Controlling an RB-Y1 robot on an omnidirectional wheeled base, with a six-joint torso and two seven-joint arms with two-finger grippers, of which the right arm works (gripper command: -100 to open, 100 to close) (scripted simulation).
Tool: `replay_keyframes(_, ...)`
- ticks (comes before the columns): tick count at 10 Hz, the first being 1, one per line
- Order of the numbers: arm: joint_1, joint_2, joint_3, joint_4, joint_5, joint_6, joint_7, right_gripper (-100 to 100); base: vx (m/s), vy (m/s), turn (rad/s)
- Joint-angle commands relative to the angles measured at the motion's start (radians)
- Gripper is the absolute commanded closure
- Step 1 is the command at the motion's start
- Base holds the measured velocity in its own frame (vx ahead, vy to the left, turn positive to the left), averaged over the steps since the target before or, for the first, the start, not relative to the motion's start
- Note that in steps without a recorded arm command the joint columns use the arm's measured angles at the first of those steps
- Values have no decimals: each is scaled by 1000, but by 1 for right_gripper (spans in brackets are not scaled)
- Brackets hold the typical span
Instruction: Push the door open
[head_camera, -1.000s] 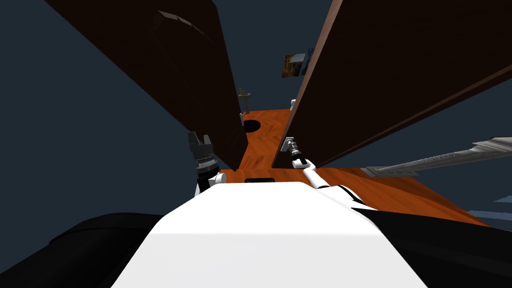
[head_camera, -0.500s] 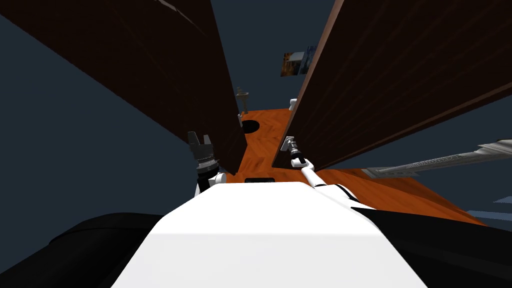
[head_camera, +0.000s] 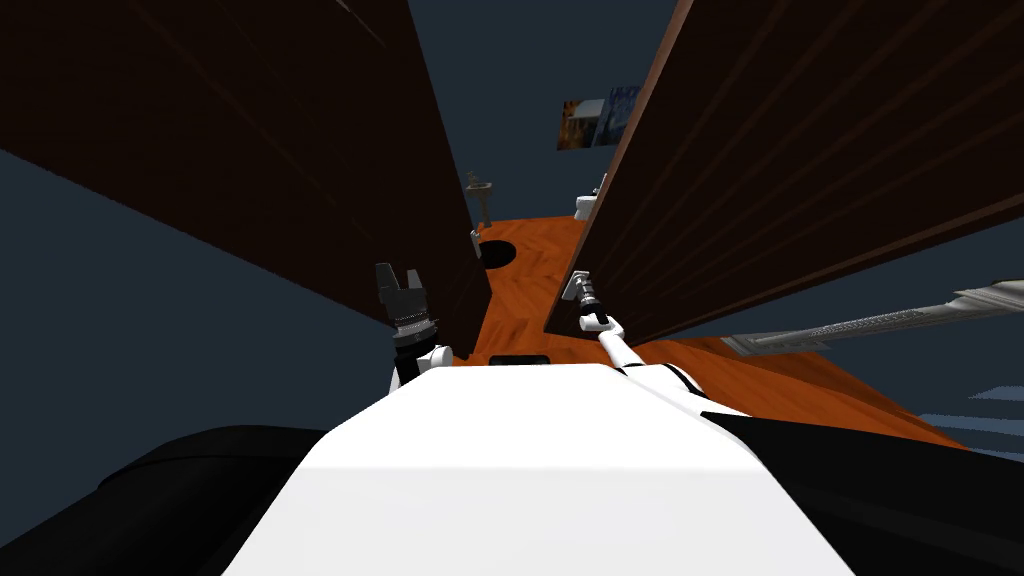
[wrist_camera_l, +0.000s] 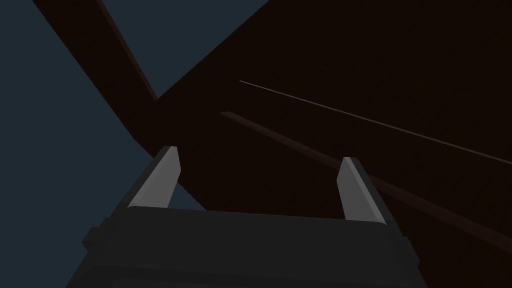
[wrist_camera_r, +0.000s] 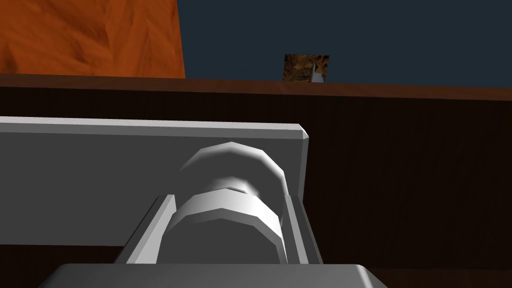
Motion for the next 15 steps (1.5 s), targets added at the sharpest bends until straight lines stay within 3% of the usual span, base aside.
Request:
replay_keyframes(1,-7,5,-28,0,-2,3,23,100,98,7,-47)
replay_keyframes(15,-101,124,-196,92,-4,8,193,100,105,26,-71)
